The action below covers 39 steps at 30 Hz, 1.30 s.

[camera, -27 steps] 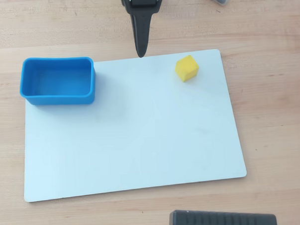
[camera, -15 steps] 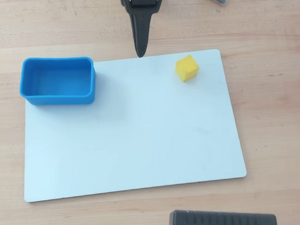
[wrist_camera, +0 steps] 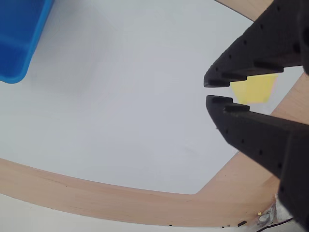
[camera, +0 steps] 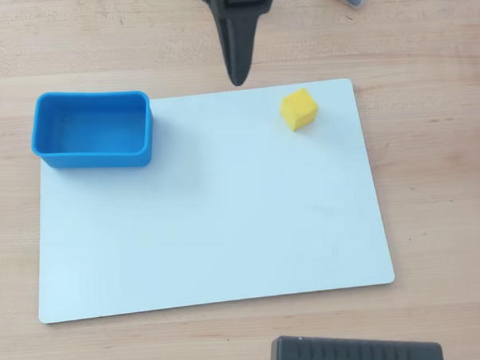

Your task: Pick up yellow cube and drop it in the blue rectangular bin

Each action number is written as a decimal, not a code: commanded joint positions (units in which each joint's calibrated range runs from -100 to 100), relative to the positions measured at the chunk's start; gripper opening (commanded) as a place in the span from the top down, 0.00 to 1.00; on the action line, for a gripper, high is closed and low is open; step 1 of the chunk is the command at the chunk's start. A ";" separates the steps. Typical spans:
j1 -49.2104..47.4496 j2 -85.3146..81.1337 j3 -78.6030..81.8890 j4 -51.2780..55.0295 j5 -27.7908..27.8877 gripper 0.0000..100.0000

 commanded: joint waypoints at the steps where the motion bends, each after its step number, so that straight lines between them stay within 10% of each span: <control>1: -2.87 16.23 -19.78 2.54 0.63 1.00; 31: -14.36 55.43 -47.50 15.34 0.24 1.00; 39: -15.48 55.43 -47.50 15.59 -1.37 0.83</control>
